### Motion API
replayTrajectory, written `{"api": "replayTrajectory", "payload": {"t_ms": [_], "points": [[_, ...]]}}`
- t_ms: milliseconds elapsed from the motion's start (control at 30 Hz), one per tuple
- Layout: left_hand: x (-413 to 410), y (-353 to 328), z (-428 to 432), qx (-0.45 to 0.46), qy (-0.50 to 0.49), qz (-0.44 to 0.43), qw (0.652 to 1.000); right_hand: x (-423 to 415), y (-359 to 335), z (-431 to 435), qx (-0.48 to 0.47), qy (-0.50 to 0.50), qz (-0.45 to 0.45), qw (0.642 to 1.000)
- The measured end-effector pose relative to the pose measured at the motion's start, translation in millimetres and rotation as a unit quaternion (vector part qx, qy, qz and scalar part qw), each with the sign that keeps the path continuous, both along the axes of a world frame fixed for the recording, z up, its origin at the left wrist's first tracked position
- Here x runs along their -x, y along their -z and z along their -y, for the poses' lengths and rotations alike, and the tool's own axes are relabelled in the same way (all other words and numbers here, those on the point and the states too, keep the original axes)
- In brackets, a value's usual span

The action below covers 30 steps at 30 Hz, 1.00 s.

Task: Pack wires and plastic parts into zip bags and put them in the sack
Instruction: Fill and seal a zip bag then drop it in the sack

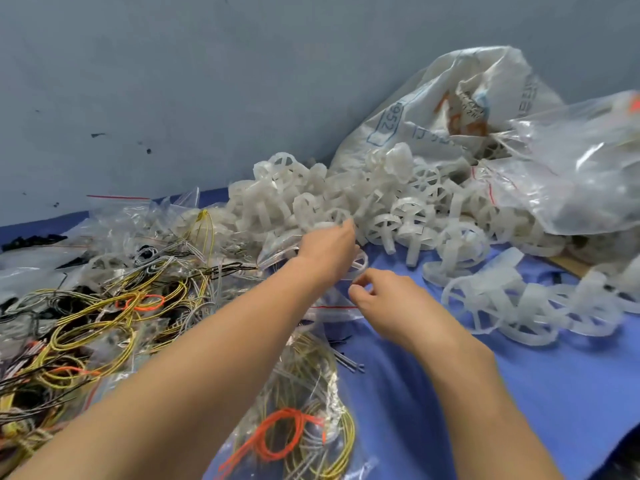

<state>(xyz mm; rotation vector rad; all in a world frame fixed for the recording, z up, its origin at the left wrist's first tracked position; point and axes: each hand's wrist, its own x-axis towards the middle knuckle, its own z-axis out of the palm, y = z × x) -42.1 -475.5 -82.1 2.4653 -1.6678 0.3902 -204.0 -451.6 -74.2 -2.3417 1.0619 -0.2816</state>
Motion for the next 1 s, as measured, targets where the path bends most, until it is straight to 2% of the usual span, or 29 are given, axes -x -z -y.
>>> {"api": "replayTrajectory", "payload": {"t_ms": [67,133,200,267,400,467,533,567,667,767,900,1000], "points": [[-3,-13,-23,0.023,0.006,-0.088,0.996,-2,-1,-5,-0.005,-0.006,0.01,1.0],[-8,-31,-59,0.095,0.019,-0.221,0.97,-4,-2,-11,-0.004,-0.015,0.012,1.0],[-14,-49,-108,0.174,0.028,-0.367,0.913,-8,-4,-19,0.004,-0.028,0.01,1.0],[-25,-59,-171,0.236,0.013,-0.456,0.858,-15,-7,-29,0.024,-0.043,0.021,0.999],[-56,-51,-299,0.343,-0.073,-0.536,0.768,-39,-12,-70,0.103,-0.113,0.089,0.984],[-67,-33,-341,0.386,-0.153,-0.582,0.699,-54,-11,-97,0.139,-0.156,0.135,0.969],[-74,-21,-370,0.393,-0.2,-0.648,0.621,-69,-10,-126,0.149,-0.216,0.164,0.951],[-74,-18,-380,0.376,-0.197,-0.675,0.604,-74,-8,-140,0.154,-0.255,0.165,0.94],[-73,-14,-398,0.315,-0.168,-0.703,0.614,-86,0,-174,0.196,-0.366,0.141,0.899],[-69,-6,-400,0.314,-0.205,-0.691,0.618,-92,8,-191,0.219,-0.433,0.111,0.867],[-63,-4,-403,0.298,-0.227,-0.677,0.633,-97,14,-202,0.233,-0.456,0.096,0.854],[-62,-7,-410,0.284,-0.227,-0.691,0.625,-95,14,-203,0.247,-0.439,0.13,0.854]]}}
